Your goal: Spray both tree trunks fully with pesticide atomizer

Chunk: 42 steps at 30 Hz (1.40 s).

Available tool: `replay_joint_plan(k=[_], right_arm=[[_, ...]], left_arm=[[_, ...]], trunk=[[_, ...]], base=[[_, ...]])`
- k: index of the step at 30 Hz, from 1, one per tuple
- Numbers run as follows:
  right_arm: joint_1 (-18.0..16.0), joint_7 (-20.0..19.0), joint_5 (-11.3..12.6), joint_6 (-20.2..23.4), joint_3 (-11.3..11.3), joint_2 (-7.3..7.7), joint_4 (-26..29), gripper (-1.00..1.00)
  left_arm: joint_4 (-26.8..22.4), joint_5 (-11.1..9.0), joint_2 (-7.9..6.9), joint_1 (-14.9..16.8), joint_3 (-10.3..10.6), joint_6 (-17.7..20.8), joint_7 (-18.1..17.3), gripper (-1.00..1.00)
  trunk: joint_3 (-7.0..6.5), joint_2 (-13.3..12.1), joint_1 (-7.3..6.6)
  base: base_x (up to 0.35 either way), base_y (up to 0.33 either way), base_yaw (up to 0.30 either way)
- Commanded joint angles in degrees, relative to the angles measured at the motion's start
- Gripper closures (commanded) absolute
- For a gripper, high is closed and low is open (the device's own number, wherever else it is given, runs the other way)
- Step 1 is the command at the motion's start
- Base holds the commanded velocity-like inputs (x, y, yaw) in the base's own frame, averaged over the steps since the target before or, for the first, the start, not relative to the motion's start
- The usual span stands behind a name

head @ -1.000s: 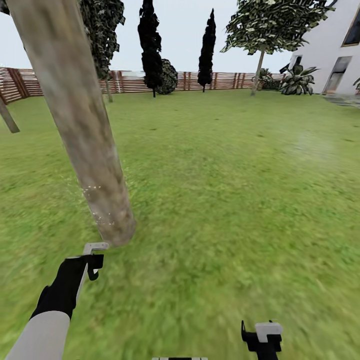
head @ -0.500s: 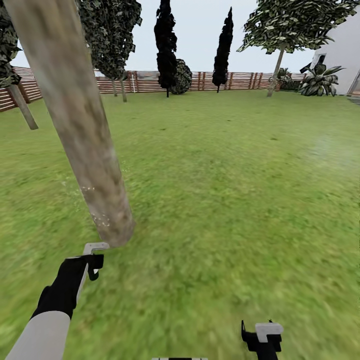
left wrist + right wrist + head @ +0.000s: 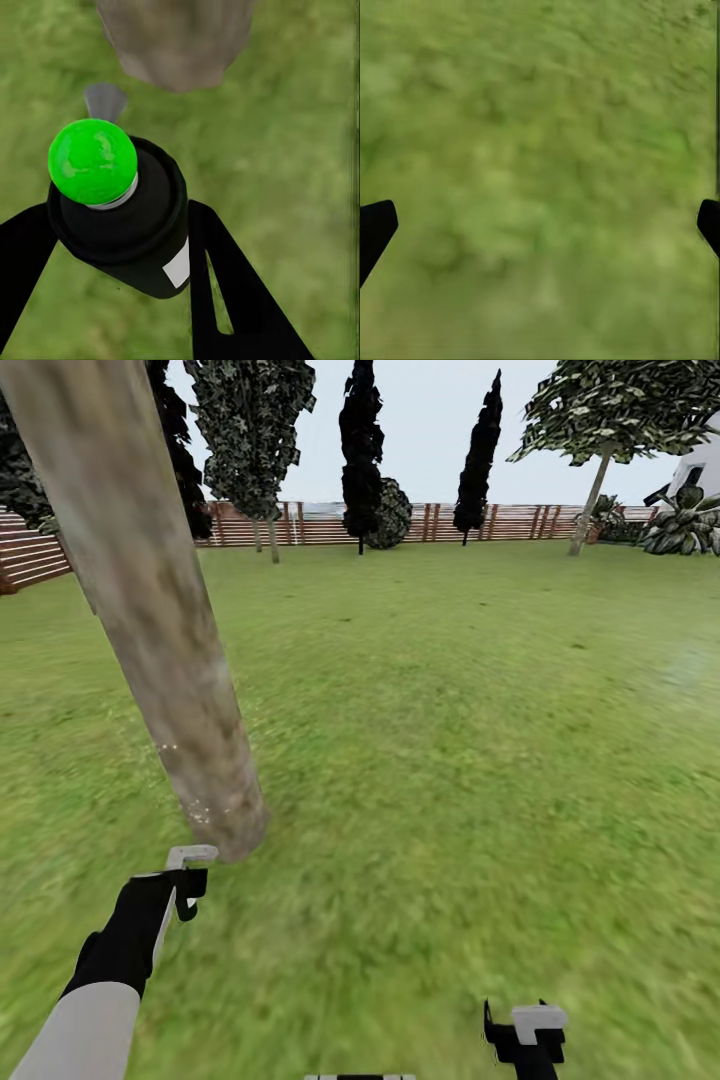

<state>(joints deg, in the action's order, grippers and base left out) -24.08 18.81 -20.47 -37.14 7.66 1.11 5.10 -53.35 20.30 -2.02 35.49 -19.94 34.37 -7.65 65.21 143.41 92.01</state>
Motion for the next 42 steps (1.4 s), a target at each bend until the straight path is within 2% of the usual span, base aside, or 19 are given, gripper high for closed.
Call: replay_joint_plan(k=[1,8,16,20,23,26,27,29,30,33,34,35,36,37,38,39,40,41,42], right_arm=[[0.0,0.0,0.0,0.0,0.0,0.02,0.0,-1.00],[0.0,0.0,0.0,0.1,0.0,-0.11,0.0,-1.00],[0.0,0.0,0.0,0.1,0.0,-0.14,0.0,-1.00],[0.0,0.1,0.0,0.1,0.0,-0.14,0.0,-1.00],[0.0,0.1,0.0,0.1,0.0,-0.06,0.0,-1.00],[0.0,0.1,0.0,0.1,0.0,-0.06,0.0,-1.00],[0.0,0.1,0.0,0.1,0.0,-0.06,0.0,-1.00],[0.0,0.1,0.0,0.1,0.0,-0.05,0.0,-1.00],[0.0,0.1,0.0,0.1,0.0,-0.05,0.0,-1.00],[0.0,0.1,0.0,0.1,0.0,-0.05,0.0,-1.00],[0.0,0.1,0.0,0.1,0.0,-0.05,0.0,-1.00],[0.0,0.1,0.0,0.1,0.0,-0.05,0.0,-1.00],[0.0,0.1,0.0,0.1,0.0,-0.05,0.0,-1.00],[0.0,0.1,0.0,0.1,0.0,0.00,0.0,-1.00],[0.0,0.0,0.0,0.1,0.0,0.00,0.0,-1.00],[0.0,0.0,0.0,0.1,0.0,0.02,0.0,-1.00],[0.0,0.0,0.0,0.1,0.0,0.03,0.0,-1.00],[0.0,0.0,0.0,0.1,0.0,0.03,0.0,-1.00],[0.0,0.0,0.0,0.1,0.0,0.03,0.0,-1.00]], left_arm=[[0.0,0.0,0.00,0.0,0.0,0.0,0.0,1.00],[0.0,0.0,0.02,0.0,0.0,0.0,0.0,1.00],[0.5,-0.3,0.17,0.0,0.0,-0.2,0.0,1.00],[0.0,-0.3,0.14,0.0,0.3,-4.0,0.0,1.00],[-0.5,-0.3,0.17,0.0,0.4,-4.4,0.0,1.00],[-3.7,-0.3,0.28,0.0,0.5,-4.4,0.0,1.00],[-4.4,-0.3,0.53,0.1,0.5,-4.4,0.0,1.00],[-6.4,-0.3,2.28,0.4,0.7,-4.6,0.0,1.00],[-7.2,-0.3,3.54,0.7,1.6,-4.3,-0.1,1.00],[-7.6,-0.3,5.07,1.5,4.9,-3.8,-0.4,1.00],[-7.6,-0.2,4.77,1.8,5.0,-3.7,-0.7,1.00],[-7.6,-0.2,3.21,1.9,5.0,-3.6,-0.9,1.00],[-7.6,-0.4,0.61,1.9,4.9,-3.6,-1.3,1.00],[-7.3,-1.3,-1.55,2.0,5.0,-3.5,-2.5,1.00],[-7.3,-2.5,-2.12,2.0,5.3,-3.3,-3.6,1.00],[-7.4,-2.9,-1.90,2.0,5.8,-2.8,-3.9,1.00],[-7.6,-3.4,1.23,3.4,8.7,-0.7,-4.3,1.00],[-7.6,-3.5,2.07,4.2,9.2,0.0,-4.4,1.00],[-7.6,-3.7,2.08,4.5,9.2,0.2,-4.4,1.00]], trunk=[[0.00,0.0,0.00],[0.00,0.0,0.00],[0.00,0.0,0.00],[0.00,0.0,0.00],[0.00,0.0,0.00],[0.00,0.0,0.00],[0.00,0.0,0.00],[0.00,0.0,0.00],[0.00,0.0,0.00],[0.00,0.0,0.00],[0.00,0.0,0.00],[0.00,0.0,0.00],[0.00,0.0,0.00],[0.00,0.0,0.00],[0.00,0.0,0.00],[0.00,0.0,0.00],[0.00,0.0,0.00],[0.00,0.0,0.00],[0.00,0.0,0.00]], base=[[0.228,-0.205,0.002],[0.210,-0.207,0.022],[0.114,-0.243,0.263],[0.001,-0.273,0.278],[0.000,-0.275,0.278],[-0.050,-0.264,0.278],[-0.038,-0.128,0.278],[-0.015,-0.050,0.277],[-0.003,-0.011,0.274],[-0.001,-0.003,0.168],[0.000,0.000,0.029],[0.000,0.000,0.010],[0.000,0.000,0.004],[0.000,0.000,0.002],[0.000,0.000,0.000],[0.000,0.000,0.000],[0.000,0.000,0.000],[0.000,0.000,0.000],[0.000,0.000,0.000]])
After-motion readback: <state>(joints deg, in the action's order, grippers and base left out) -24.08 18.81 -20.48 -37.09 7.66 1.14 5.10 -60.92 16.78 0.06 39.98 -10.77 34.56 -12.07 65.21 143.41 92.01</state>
